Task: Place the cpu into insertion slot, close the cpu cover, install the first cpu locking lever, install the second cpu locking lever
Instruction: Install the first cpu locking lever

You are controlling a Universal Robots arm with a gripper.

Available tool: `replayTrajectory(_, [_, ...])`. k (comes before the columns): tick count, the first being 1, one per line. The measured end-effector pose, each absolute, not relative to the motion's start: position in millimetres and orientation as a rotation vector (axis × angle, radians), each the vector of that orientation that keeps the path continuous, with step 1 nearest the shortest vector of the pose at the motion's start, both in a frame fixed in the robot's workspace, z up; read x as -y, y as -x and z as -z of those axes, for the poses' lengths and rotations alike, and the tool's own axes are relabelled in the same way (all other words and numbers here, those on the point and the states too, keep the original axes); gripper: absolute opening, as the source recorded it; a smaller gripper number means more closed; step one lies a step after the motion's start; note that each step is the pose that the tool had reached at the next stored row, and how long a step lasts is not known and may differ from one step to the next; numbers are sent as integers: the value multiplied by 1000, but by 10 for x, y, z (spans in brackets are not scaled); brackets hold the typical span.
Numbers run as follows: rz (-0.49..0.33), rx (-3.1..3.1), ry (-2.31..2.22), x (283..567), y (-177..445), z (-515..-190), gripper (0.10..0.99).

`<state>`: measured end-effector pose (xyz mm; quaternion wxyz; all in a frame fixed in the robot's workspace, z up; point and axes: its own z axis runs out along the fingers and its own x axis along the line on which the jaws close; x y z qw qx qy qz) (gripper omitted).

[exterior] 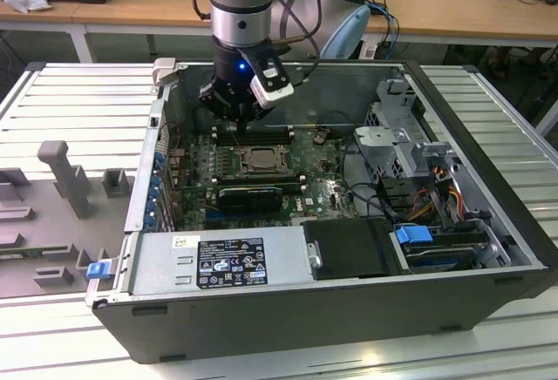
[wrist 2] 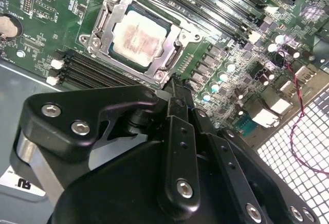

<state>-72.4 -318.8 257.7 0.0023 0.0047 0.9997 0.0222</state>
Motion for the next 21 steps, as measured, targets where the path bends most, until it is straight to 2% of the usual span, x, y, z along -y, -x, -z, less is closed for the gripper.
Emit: replayTrajectory(21, [-82,-3136,-15,3143,1084,-2568,106])
